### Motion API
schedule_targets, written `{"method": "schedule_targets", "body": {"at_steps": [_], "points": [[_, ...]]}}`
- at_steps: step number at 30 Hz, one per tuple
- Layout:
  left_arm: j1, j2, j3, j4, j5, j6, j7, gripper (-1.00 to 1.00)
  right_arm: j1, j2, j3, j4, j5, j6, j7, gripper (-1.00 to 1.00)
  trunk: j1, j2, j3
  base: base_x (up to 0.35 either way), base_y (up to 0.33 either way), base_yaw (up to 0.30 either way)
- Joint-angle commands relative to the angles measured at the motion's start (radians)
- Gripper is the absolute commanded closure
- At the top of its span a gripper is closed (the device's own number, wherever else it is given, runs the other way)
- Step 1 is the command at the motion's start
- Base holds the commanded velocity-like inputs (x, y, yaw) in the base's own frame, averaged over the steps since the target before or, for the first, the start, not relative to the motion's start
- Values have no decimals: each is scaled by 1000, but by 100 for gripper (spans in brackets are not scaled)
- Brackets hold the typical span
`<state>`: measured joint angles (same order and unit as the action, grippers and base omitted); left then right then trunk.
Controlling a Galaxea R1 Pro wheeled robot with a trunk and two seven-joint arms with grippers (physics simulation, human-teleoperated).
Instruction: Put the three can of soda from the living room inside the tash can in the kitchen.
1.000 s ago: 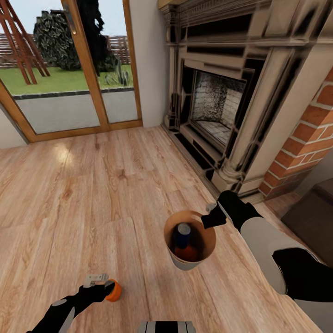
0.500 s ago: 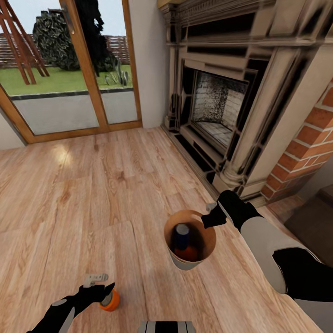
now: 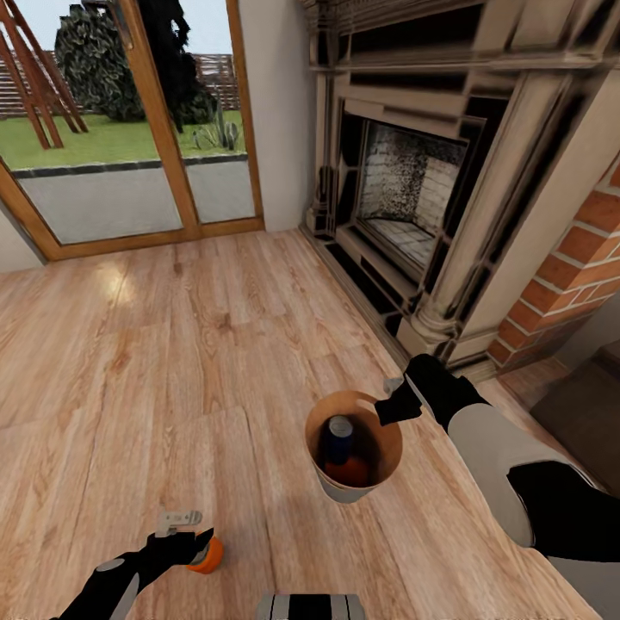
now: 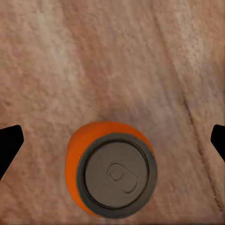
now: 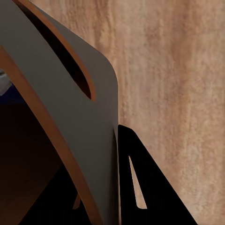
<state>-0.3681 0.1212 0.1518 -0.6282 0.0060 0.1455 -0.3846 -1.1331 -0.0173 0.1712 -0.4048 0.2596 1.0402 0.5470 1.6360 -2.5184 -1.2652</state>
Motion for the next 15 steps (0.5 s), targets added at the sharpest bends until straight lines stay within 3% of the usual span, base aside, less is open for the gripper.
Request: {"method": "schedule_targets", "body": {"at_steps": [1,6,12,15], "points": [[0,0,0,0,0,0,0,-100,-1,0,-4,0,-29,7,5,100,0,0,-4,0,0,0],[0,0,0,1,0,-1,0,-100,-1,0,-5,0,-29,7,5,100,2,-2,-23,0,0,0],[0,0,1,-2,0,-2,1,-100,-1,0,-4,0,-29,7,5,100,2,-2,-23,0,0,0],[0,0,1,1,-2,1,1,-100,-1,0,-4,0,-29,7,5,100,4,-2,-35,0,0,0]]}}
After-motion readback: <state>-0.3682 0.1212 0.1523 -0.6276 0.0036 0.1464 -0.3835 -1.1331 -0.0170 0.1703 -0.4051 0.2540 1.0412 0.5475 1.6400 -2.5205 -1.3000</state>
